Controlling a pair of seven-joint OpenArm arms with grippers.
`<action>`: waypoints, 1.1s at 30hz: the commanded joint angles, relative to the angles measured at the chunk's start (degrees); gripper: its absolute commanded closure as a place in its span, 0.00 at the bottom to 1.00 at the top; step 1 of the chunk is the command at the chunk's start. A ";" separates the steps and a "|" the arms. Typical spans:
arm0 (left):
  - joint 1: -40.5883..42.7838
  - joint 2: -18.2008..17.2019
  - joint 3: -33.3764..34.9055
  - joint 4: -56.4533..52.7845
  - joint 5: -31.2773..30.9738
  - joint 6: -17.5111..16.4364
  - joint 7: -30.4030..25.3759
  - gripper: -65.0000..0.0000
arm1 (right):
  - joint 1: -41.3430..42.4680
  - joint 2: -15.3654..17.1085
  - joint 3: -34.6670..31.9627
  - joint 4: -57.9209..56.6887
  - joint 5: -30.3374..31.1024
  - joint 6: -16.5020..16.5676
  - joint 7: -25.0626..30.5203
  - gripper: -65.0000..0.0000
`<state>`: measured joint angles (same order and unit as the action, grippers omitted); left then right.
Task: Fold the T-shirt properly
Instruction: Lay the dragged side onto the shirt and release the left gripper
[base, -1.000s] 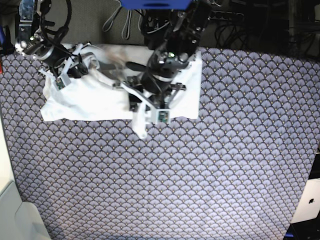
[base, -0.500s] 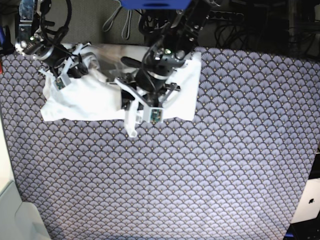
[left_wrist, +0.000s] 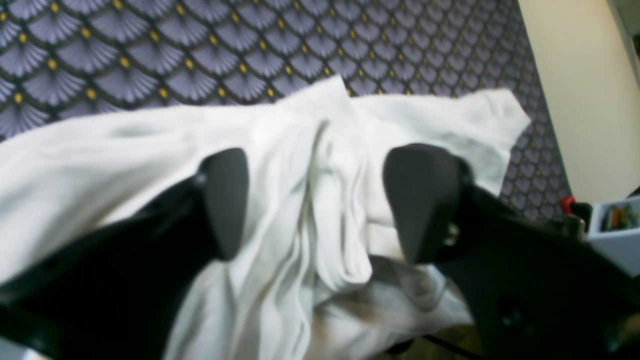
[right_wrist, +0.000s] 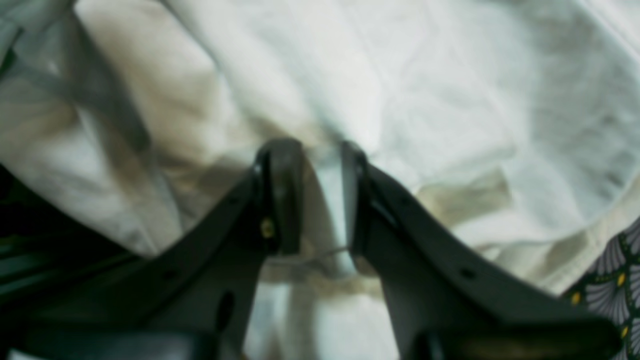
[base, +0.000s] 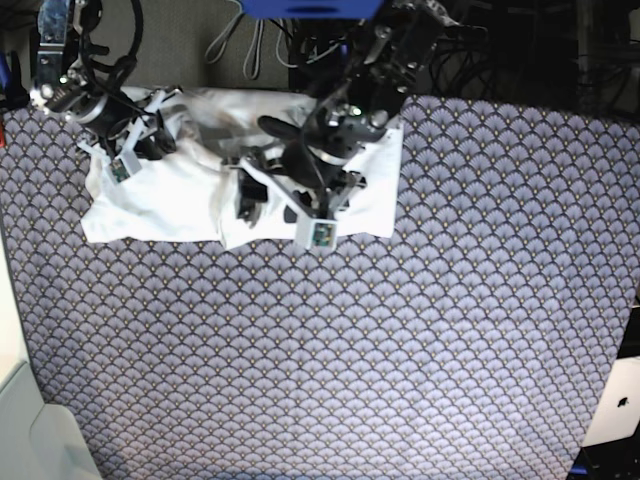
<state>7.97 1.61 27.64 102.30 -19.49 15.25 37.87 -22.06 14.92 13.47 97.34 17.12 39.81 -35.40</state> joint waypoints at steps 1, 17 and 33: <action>-0.36 -0.24 0.10 1.22 -1.13 -0.26 -0.81 0.54 | 0.22 0.69 0.28 0.81 0.68 0.19 1.16 0.81; 0.69 -7.19 -3.86 3.94 -5.88 7.48 -0.64 1.00 | 0.22 0.77 0.28 0.81 0.68 0.19 1.16 0.81; -7.66 -4.29 10.38 0.69 -5.88 7.66 8.77 1.00 | 1.10 0.77 0.28 0.81 0.68 0.19 1.16 0.81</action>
<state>1.63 -3.29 38.19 102.13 -25.28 23.00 47.92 -21.15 15.09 13.47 97.32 16.95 39.79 -35.40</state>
